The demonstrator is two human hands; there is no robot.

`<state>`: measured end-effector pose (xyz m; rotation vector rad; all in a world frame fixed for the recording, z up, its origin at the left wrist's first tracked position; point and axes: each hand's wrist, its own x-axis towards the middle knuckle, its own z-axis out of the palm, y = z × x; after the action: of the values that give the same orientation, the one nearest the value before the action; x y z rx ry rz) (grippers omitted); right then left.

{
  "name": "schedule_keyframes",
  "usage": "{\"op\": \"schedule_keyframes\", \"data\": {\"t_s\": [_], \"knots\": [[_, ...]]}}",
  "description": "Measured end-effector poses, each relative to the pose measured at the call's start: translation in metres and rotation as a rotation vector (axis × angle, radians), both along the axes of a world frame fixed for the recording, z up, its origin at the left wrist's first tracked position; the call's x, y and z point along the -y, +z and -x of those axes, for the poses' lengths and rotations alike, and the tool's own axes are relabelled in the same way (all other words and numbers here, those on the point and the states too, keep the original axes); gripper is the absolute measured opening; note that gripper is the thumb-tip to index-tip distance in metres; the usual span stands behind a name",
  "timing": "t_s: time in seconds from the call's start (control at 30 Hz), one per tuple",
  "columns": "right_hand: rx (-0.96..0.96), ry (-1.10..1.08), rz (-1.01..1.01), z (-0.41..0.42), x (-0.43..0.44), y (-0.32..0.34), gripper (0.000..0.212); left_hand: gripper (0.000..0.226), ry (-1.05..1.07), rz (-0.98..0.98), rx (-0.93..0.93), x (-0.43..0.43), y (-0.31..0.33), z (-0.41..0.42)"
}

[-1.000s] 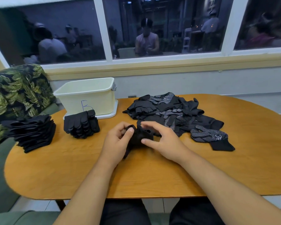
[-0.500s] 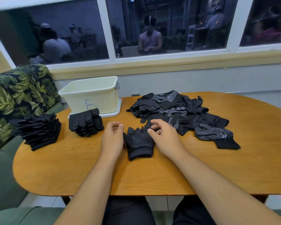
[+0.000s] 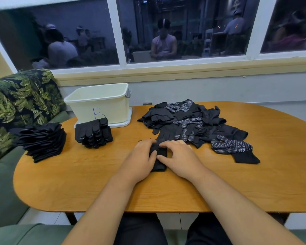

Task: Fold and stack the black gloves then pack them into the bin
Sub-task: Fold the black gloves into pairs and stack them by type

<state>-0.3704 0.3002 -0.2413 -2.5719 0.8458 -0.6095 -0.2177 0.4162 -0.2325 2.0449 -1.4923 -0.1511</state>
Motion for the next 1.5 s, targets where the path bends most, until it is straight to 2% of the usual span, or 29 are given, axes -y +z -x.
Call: {"op": "schedule_keyframes", "data": {"t_s": [0.07, 0.2, 0.3, 0.43, 0.57, 0.73, 0.9, 1.1, 1.27, 1.5], "knots": [[-0.026, -0.014, 0.023, -0.001, -0.001, 0.001, 0.05, 0.054, 0.071, -0.131, 0.012, -0.001, -0.003, -0.006], [-0.025, 0.001, 0.006, 0.0, 0.0, -0.001, 0.046, 0.064, 0.09, -0.308, 0.152, 0.001, -0.005, -0.006], [0.058, 0.002, -0.009, 0.002, 0.0, 0.001, 0.038, 0.066, 0.098, -0.33, 0.168, 0.002, -0.005, -0.005], [0.163, -0.037, 0.042, -0.005, 0.013, 0.021, 0.034, 0.065, 0.139, -0.268, 0.15, 0.003, -0.007, -0.005], [-0.01, -0.049, 0.204, -0.029, 0.045, 0.048, 0.04, 0.064, 0.142, -0.234, 0.09, 0.004, -0.007, -0.009], [-0.324, -0.007, 0.342, -0.063, 0.076, 0.066, 0.045, 0.063, 0.159, -0.194, 0.044, 0.003, -0.007, -0.012], [-0.405, -0.001, 0.396, -0.084, 0.086, 0.058, 0.049, 0.061, 0.161, -0.164, 0.041, 0.004, -0.008, -0.013], [-0.374, -0.004, 0.516, -0.1, 0.088, 0.059, 0.045, 0.062, 0.17, -0.148, 0.024, 0.004, -0.009, -0.012], [-0.357, -0.046, 0.597, -0.111, 0.098, 0.068, 0.026, 0.061, 0.176, -0.137, 0.017, 0.003, -0.007, -0.01], [-0.1, -0.124, 0.44, -0.099, 0.109, 0.087, 0.019, 0.061, 0.18, -0.129, 0.008, 0.003, -0.008, -0.011]]}}
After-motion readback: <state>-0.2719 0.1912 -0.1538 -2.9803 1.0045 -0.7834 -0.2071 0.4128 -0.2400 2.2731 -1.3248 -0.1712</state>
